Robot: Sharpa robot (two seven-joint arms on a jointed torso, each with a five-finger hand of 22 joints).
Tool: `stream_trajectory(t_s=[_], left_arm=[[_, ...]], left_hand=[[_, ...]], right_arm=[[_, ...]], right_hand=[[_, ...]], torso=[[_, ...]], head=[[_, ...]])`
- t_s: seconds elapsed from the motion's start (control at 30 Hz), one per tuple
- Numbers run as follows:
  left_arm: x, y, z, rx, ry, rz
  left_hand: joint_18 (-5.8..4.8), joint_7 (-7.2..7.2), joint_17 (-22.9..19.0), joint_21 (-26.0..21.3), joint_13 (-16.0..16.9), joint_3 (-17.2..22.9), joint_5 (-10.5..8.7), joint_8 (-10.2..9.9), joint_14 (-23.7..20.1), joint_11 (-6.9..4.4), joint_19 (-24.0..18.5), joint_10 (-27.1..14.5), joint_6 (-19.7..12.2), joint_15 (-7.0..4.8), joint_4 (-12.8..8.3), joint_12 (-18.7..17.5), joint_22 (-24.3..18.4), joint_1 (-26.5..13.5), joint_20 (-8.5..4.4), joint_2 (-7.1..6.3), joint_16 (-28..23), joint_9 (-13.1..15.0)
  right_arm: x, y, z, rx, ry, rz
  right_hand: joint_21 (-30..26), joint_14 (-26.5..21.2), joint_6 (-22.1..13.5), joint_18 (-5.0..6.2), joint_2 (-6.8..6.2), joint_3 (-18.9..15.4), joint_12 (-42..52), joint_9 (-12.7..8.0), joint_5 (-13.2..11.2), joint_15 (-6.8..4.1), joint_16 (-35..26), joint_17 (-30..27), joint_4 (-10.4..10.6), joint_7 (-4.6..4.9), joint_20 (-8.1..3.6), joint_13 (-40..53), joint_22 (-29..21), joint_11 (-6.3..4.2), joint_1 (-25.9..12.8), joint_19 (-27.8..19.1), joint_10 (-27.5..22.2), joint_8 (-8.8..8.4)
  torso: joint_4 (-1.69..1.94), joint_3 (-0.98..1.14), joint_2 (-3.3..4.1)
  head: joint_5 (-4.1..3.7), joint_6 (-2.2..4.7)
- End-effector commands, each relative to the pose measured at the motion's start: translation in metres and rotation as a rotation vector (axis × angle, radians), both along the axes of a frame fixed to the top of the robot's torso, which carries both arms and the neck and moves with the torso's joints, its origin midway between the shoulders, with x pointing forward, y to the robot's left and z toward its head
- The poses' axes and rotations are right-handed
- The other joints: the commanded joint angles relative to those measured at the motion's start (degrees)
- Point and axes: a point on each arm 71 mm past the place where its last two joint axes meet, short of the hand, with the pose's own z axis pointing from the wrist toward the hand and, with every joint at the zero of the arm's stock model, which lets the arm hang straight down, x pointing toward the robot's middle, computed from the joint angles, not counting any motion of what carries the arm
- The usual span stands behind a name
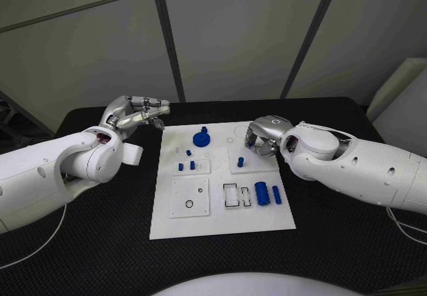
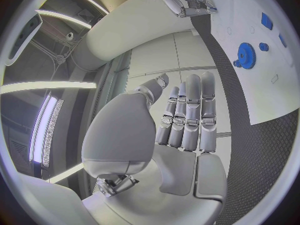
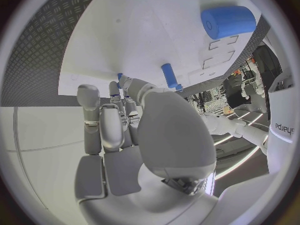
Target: Assemble the parts on the task board
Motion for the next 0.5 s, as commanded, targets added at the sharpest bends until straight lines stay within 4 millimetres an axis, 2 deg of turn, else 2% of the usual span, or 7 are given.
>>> stream_trajectory(t_s=[0.03, 0.33, 0.5], left_arm=[[0.001, -0.001, 0.001, -0.007, -0.001, -0.011], [0.001, 0.001, 0.000, -0.005, 0.000, -0.008], [0.001, 0.000, 0.000, -0.006, 0.000, -0.009]], left_hand=[[-1.02, 0.14, -0.1, -0.3, -0.1, -0.3, -0.22, -0.2, 0.2, 0.11, 0.1, -0.6, -0.3, 0.26, 0.0, 0.2, -0.1, -0.2, 0.10, 0.39, -0.4, 0.0], [-1.03, 0.21, -0.2, -0.4, -0.1, -0.4, -0.23, -0.3, 0.2, 0.19, 0.1, -0.8, -0.5, 0.32, 0.0, 0.2, -0.2, -0.2, 0.15, 0.38, -0.5, 0.0], [-1.03, 0.27, -0.2, -0.5, -0.1, -0.5, -0.22, -0.3, 0.2, 0.25, 0.1, -1.0, -0.6, 0.37, 0.0, 0.2, -0.2, -0.1, 0.20, 0.40, -0.6, 0.0]], right_arm=[[-0.003, 0.002, 0.010, 0.049, -0.078, 0.013], [-0.018, 0.004, 0.021, 0.108, -0.107, 0.046], [-0.032, 0.015, 0.029, 0.161, -0.112, 0.091]], right_hand=[[0.4, 2.3, 0.0, -0.87, -0.06, 0.5, -0.3, 0.0, 0.0, -0.27, -0.2, 0.0, -0.2, 0.33, 0.13, 0.1, 0.4, -1.04, -0.1, 0.2, 1.4, -0.37], [0.8, 2.3, 0.1, -0.91, -0.34, 0.6, -0.3, 0.0, 0.0, -0.26, -0.1, -0.1, -0.4, 0.38, 0.17, 0.1, 0.8, -1.02, -0.4, 0.1, 1.4, -0.44], [1.0, 2.3, 0.1, -0.92, -0.48, 0.7, -0.3, 0.0, 0.0, -0.26, -0.1, 0.0, -0.5, 0.39, 0.19, 0.2, 1.0, -1.02, -0.5, 0.1, 1.4, -0.47]], torso=[[-0.06, -0.04, -0.05], [-0.10, -0.03, -0.03], [-0.03, -0.08, -0.02]], head=[[-0.07, 0.03], [-0.03, 0.26], [0.35, 0.51]])
